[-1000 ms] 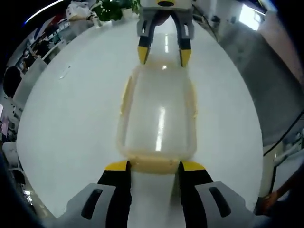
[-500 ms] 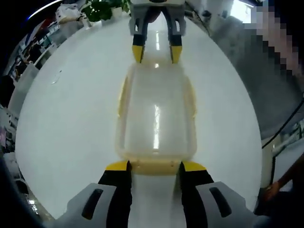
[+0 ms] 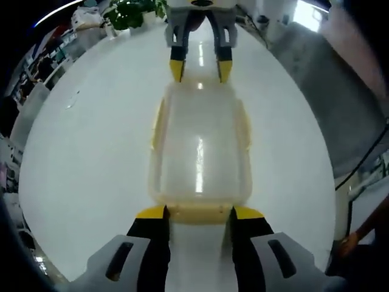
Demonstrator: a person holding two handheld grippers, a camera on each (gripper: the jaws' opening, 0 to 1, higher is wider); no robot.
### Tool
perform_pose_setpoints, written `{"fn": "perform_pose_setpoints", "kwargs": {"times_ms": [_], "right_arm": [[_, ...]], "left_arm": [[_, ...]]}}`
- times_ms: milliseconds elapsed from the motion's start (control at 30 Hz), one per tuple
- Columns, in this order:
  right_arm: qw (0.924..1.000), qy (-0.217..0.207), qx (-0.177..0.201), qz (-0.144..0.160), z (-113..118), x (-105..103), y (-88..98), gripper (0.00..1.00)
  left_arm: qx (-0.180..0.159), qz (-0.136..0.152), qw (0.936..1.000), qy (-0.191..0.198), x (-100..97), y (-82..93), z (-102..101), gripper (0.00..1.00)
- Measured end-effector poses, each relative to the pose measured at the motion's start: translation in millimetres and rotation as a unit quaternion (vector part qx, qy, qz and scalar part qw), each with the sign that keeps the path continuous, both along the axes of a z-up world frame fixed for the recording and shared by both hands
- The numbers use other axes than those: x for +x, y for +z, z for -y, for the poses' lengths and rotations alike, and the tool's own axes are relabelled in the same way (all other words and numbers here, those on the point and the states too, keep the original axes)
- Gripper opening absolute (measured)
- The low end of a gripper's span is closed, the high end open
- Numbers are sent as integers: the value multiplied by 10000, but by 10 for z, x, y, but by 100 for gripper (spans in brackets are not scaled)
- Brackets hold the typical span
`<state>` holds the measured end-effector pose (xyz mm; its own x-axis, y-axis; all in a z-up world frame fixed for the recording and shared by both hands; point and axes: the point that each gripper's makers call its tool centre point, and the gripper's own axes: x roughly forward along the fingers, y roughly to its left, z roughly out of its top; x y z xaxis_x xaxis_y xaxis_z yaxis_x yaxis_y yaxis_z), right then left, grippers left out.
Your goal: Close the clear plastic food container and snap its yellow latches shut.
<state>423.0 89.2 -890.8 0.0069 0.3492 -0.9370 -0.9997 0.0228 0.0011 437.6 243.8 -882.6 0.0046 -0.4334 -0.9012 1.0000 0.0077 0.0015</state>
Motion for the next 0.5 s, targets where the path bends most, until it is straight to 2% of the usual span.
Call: {"fn": "perform_pose_setpoints", "kwargs": {"times_ms": [333, 500], "right_arm": [[9998, -30, 121, -128, -16, -27, 47, 36], [9997, 37, 137, -185, -18, -90, 66, 36]], "left_arm": [[111, 110, 9999, 15, -15, 10, -15, 36], [109, 26, 9999, 13, -73, 46, -41, 36]]}}
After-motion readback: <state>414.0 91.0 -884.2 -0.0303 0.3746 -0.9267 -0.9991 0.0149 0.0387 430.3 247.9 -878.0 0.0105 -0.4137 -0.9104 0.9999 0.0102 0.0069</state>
